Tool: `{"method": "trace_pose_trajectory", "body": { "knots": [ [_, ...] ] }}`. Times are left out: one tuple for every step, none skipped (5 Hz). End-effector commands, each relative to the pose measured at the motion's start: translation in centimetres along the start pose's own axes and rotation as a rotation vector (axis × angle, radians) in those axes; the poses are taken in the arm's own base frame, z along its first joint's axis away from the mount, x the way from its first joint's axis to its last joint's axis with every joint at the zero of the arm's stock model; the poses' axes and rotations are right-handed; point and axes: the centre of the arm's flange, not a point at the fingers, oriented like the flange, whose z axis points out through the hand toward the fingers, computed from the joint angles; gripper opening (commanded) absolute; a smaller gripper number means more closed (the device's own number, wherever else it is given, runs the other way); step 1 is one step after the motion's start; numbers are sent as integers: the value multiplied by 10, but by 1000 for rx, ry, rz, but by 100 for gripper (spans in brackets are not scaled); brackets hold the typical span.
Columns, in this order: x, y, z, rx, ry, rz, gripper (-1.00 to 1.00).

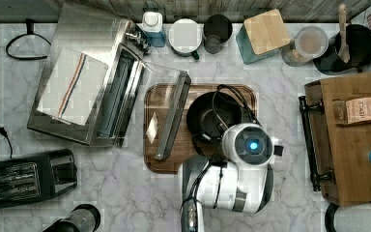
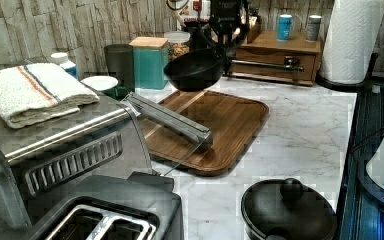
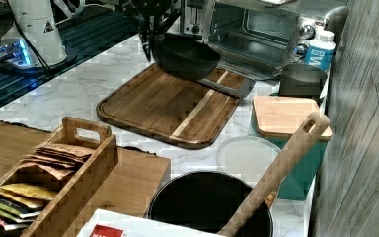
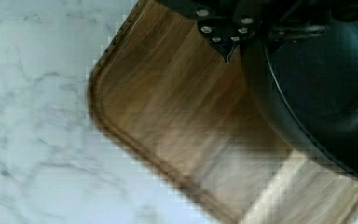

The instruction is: Pick up the bowl.

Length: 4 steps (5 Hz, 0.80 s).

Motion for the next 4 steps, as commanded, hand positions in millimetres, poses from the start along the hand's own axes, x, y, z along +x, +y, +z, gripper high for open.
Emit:
{"method": "trace_pose_trajectory", "body": {
  "knots": [
    [47,-65,-197,172,206,-508,-100],
    [35,-68,-198,138,167,-663,-100],
    [39,-58,-194,136,150,-597,-100],
    [39,-58,-194,136,150,-597,-100]
  ]
}}
